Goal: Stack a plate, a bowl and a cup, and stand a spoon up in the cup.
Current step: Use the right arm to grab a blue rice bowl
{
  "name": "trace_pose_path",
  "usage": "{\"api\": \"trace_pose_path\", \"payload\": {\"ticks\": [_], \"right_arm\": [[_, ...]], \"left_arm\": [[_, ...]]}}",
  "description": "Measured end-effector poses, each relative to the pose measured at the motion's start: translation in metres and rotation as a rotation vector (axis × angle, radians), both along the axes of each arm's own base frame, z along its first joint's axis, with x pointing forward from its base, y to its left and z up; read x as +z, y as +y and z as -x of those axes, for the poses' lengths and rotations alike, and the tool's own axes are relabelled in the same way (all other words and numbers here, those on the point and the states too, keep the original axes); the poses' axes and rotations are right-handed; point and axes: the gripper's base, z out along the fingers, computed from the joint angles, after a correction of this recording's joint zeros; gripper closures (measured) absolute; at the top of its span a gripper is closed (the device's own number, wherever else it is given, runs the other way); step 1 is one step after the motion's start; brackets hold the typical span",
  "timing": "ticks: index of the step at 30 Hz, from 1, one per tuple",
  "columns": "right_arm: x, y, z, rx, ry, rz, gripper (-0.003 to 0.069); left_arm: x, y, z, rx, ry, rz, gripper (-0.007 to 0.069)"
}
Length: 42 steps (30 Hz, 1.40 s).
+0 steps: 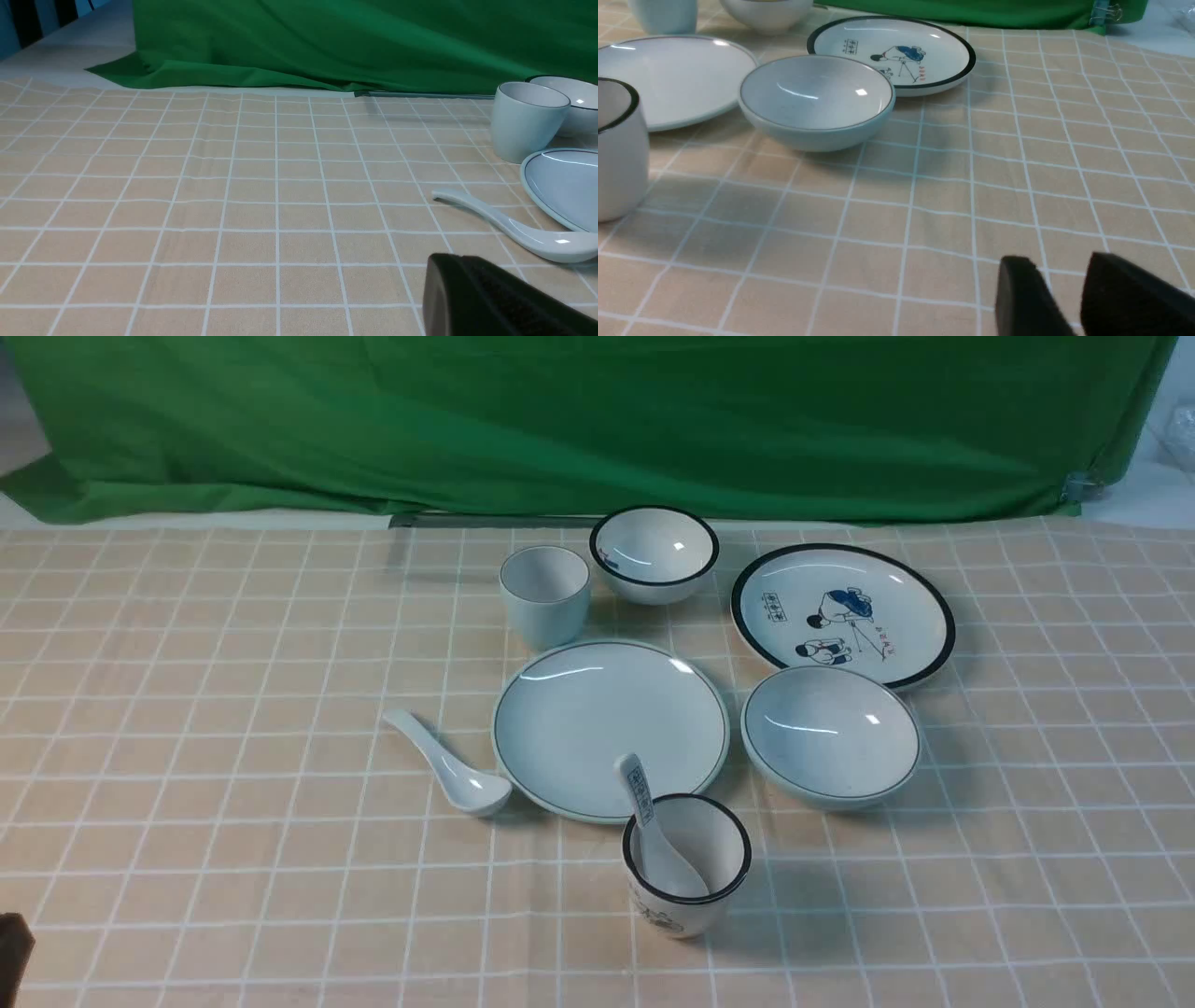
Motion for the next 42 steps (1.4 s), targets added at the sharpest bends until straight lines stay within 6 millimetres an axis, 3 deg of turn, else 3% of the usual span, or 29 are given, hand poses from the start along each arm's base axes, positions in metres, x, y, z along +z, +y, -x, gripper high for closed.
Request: {"api": "trace_pose_path", "payload": {"ticks": [22,26,27,30,33,35,39,42], "right_arm": [[0.000,0.000,0.000,0.000,0.000,0.000,0.0421],[0.000,0.000,0.000,0.000,0.000,0.000,0.0421],[0.000,0.000,0.000,0.000,0.000,0.000,0.0421],[0.000,0.000,0.000,0.000,0.000,0.000,0.0421],[0.000,0.000,0.000,0.000,0.000,0.000,0.0421],[0.000,0.000,0.000,0.000,0.000,0.000,0.0421],[0.000,0.000,0.000,0.000,0.000,0.000,0.0421],[0.000,0.000,0.000,0.000,0.000,0.000,0.0421]], "left_arm": [[0.001,0.000,0.000,0.002,-0.012,0.022,0.0621],[0.008,-0.002,-0.001,0.015,-0.086,0.341,0.0621],[0.013,-0.002,-0.001,0.029,-0.133,0.589,0.0621],[0.018,0.001,-0.001,0.050,-0.192,0.792,0.0621],[0.021,0.004,-0.001,0.068,-0.237,0.837,0.0621],[0.037,-0.001,0.002,0.018,-0.223,0.808,0.0621],[0.082,-0.011,0.002,-0.082,-0.125,0.541,0.0621],[0.115,-0.020,-0.016,-0.167,0.064,0.340,0.0621]]}}
